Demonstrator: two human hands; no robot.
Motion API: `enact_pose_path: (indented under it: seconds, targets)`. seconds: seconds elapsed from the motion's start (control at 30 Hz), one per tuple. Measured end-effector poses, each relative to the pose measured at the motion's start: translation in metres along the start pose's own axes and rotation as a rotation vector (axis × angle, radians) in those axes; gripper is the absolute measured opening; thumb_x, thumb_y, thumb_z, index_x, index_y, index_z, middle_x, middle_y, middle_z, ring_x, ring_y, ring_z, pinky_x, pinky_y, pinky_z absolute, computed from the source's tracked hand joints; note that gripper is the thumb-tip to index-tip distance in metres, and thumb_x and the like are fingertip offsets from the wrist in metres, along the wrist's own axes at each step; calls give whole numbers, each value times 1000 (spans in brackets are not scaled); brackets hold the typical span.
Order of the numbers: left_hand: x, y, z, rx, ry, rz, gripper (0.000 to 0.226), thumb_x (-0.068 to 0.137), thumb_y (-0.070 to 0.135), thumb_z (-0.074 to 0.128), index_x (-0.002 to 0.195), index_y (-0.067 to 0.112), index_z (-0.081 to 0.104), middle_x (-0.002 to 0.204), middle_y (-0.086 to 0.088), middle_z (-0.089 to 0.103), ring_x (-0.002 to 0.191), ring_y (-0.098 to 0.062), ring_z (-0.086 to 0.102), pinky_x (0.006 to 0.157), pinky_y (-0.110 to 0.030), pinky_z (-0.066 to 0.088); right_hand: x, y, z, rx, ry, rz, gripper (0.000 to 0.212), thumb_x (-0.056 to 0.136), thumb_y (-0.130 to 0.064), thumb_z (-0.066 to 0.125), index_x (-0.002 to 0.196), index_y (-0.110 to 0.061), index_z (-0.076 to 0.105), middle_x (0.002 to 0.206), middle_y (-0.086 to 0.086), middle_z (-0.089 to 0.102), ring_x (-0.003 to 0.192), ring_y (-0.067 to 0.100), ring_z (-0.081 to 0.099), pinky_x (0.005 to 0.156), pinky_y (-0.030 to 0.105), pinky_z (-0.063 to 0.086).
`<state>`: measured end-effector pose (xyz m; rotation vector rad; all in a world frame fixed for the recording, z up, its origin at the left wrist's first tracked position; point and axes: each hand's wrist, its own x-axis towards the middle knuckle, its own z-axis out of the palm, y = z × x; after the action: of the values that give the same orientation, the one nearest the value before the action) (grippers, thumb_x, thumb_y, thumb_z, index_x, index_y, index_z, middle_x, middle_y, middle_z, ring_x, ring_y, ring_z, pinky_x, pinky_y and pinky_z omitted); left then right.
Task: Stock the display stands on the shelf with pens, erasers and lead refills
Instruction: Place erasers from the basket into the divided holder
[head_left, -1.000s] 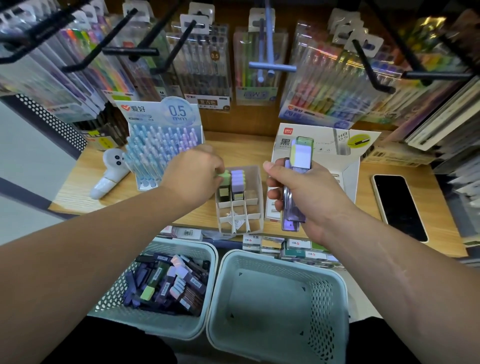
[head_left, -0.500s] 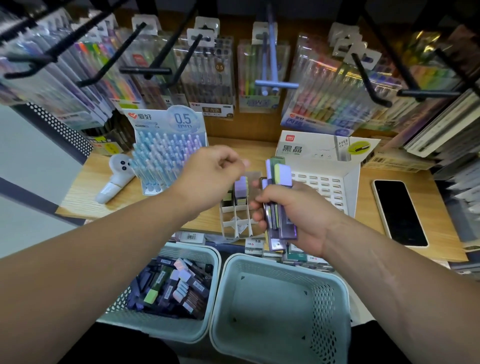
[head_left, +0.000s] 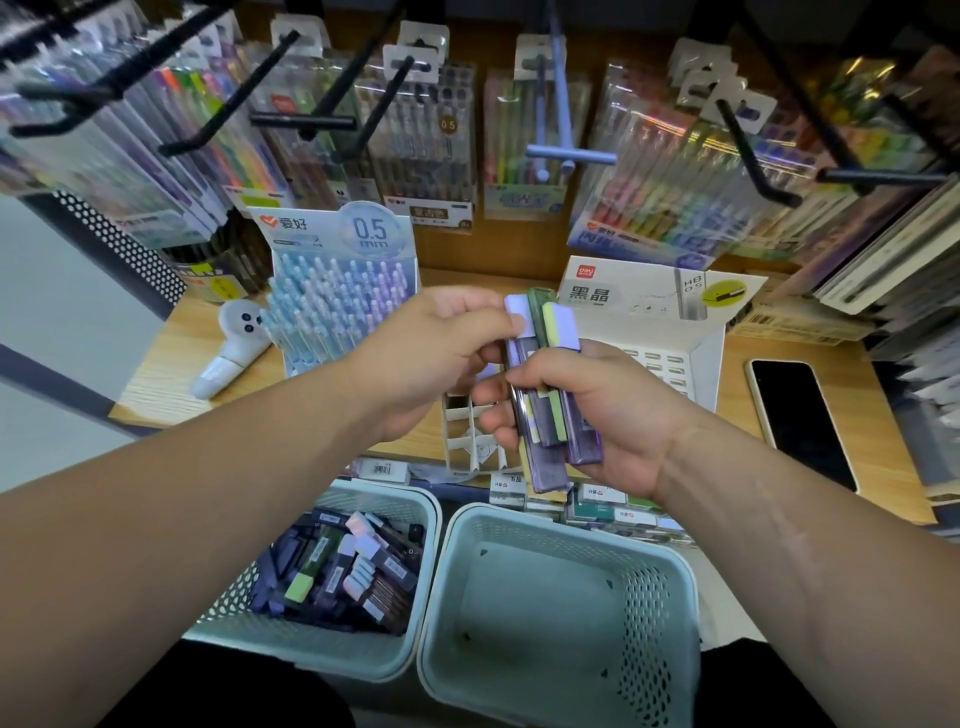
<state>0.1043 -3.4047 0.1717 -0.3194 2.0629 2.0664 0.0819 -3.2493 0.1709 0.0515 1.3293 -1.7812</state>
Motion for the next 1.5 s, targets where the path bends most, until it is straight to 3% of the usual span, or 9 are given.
enact_pose_path:
  seconds: [0.13, 0.27, 0.4, 0.53, 0.67, 0.83, 1.03, 1.17, 1.5]
  targets:
    - [5, -3, -5, -29, 150, 1, 27, 96, 9, 51, 71, 15, 57, 54, 2, 41, 48, -11, 28, 45, -23, 22, 1, 0, -3, -63, 39, 4, 10, 94, -6, 62, 100, -7, 70, 85, 13, 73, 69, 21, 70, 59, 29, 57]
    - [8, -5, -11, -26, 175, 9, 23, 99, 12, 54, 77, 15, 61, 47, 8, 45, 46, -11, 30, 47, -27, 20, 1, 1, -6, -99, 75, 6, 12, 94, -17, 67, 103, -10, 69, 82, 9, 72, 65, 17, 69, 53, 24, 51]
    - [11, -4, -16, -63, 191, 29, 16, 99, 12, 55, 87, 11, 66, 66, 2, 65, 47, -11, 46, 44, -23, 33, 4, 1, -8, -73, 109, 6, 21, 94, -27, 67, 104, -9, 68, 81, 9, 72, 63, 18, 67, 49, 23, 47]
    - [15, -2, -27, -66, 313, 62, 13, 98, 8, 56, 93, 7, 68, 72, -6, 68, 51, -12, 52, 47, -25, 41, 10, 3, -13, -44, 342, -44, 17, 97, -25, 66, 104, -9, 67, 69, 5, 70, 54, 16, 63, 47, 24, 46]
    - [15, -8, -39, 195, 383, 146, 11, 93, 4, 63, 89, 11, 71, 61, -4, 68, 52, -13, 60, 46, -23, 45, 14, 1, -27, -2, 564, -88, 17, 96, -24, 69, 108, -14, 64, 67, 4, 67, 53, 16, 62, 48, 25, 48]
    - [16, -27, -37, 566, 275, 202, 8, 84, 10, 76, 83, 16, 72, 71, -7, 70, 58, -18, 65, 57, -37, 56, 13, -1, -29, 14, 535, -108, 19, 95, -24, 69, 110, -14, 63, 71, 5, 68, 55, 17, 62, 50, 26, 50]
    - [24, -49, -32, 910, 176, 224, 6, 84, 16, 77, 81, 19, 72, 71, 6, 70, 68, -4, 64, 59, -14, 47, 12, 2, -29, -7, 494, -102, 16, 95, -23, 70, 106, -15, 64, 68, 5, 68, 54, 17, 61, 48, 26, 49]
    - [30, -62, -32, 971, 165, 222, 7, 84, 24, 78, 81, 21, 73, 77, 6, 71, 76, -9, 67, 70, -28, 55, 10, 1, -31, -15, 487, -104, 17, 95, -23, 70, 108, -14, 64, 67, 4, 67, 53, 16, 61, 48, 26, 49]
    - [38, -73, -27, 1090, 213, 288, 19, 80, 21, 80, 76, 21, 61, 70, 8, 65, 71, -18, 63, 65, -40, 56, 5, -1, -31, -9, 368, -52, 7, 94, -15, 67, 99, -10, 65, 73, 10, 66, 58, 20, 59, 51, 28, 51]
